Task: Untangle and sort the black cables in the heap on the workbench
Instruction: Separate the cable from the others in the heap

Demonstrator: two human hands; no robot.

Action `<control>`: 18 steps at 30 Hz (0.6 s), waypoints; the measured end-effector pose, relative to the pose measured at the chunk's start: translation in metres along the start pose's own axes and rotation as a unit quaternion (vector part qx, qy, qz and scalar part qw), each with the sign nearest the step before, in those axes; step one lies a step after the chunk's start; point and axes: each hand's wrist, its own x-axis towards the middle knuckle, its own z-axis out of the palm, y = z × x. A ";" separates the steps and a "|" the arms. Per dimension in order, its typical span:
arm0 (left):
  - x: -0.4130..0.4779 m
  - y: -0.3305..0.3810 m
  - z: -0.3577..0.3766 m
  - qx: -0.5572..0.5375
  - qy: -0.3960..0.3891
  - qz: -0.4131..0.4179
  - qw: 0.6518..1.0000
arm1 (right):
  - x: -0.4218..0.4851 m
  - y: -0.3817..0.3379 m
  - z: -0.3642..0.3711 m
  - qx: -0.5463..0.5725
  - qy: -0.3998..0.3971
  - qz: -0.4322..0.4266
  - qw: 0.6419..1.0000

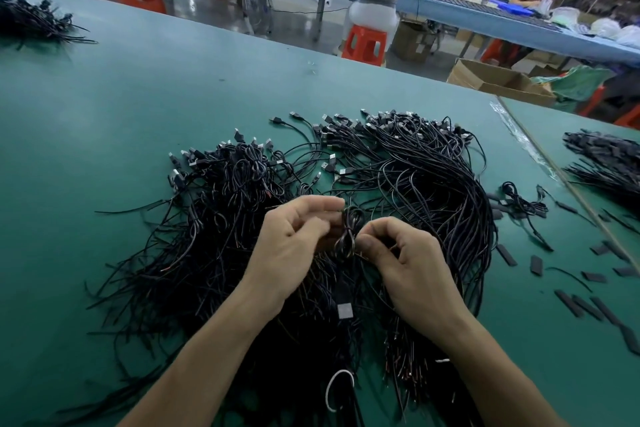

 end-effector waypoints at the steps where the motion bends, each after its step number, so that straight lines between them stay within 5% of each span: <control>1: -0.001 0.002 0.002 -0.052 -0.013 -0.025 0.998 | 0.000 0.001 0.000 0.001 0.009 0.004 1.000; 12: -0.005 0.007 0.008 -0.119 -0.021 0.008 0.993 | -0.007 -0.003 0.014 0.123 -0.015 0.017 0.992; 18: -0.004 0.005 -0.002 -0.137 -0.118 0.043 0.983 | -0.003 -0.004 0.018 0.262 -0.025 0.069 0.962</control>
